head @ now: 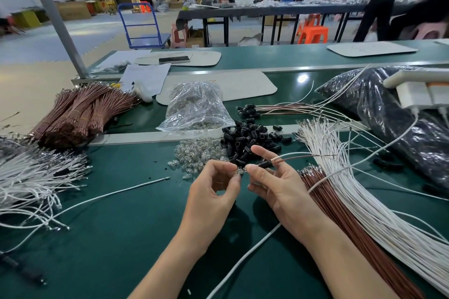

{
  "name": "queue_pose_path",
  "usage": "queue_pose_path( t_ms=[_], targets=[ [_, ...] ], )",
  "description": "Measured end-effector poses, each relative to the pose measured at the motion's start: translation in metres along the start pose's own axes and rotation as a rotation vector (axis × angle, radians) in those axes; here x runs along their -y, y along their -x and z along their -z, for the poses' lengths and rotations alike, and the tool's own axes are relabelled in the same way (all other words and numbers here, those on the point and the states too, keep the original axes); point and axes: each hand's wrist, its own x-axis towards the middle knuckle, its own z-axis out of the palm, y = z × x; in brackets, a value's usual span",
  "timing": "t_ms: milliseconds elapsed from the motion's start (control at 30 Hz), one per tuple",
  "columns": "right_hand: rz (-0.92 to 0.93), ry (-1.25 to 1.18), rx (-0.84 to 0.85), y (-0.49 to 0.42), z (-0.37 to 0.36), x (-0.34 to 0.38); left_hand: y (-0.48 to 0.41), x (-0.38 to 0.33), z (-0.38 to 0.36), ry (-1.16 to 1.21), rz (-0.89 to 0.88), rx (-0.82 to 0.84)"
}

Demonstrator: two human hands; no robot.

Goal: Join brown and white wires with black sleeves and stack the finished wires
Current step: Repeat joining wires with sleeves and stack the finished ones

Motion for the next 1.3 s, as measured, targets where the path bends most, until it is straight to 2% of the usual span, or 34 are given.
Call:
queue_pose_path(
  t_ms=[1300],
  targets=[
    [0.001,0.022,-0.005,0.0004,0.0001,-0.0005,0.0014,0.0086,0.0056,-0.134,-0.123,0.033]
  ],
)
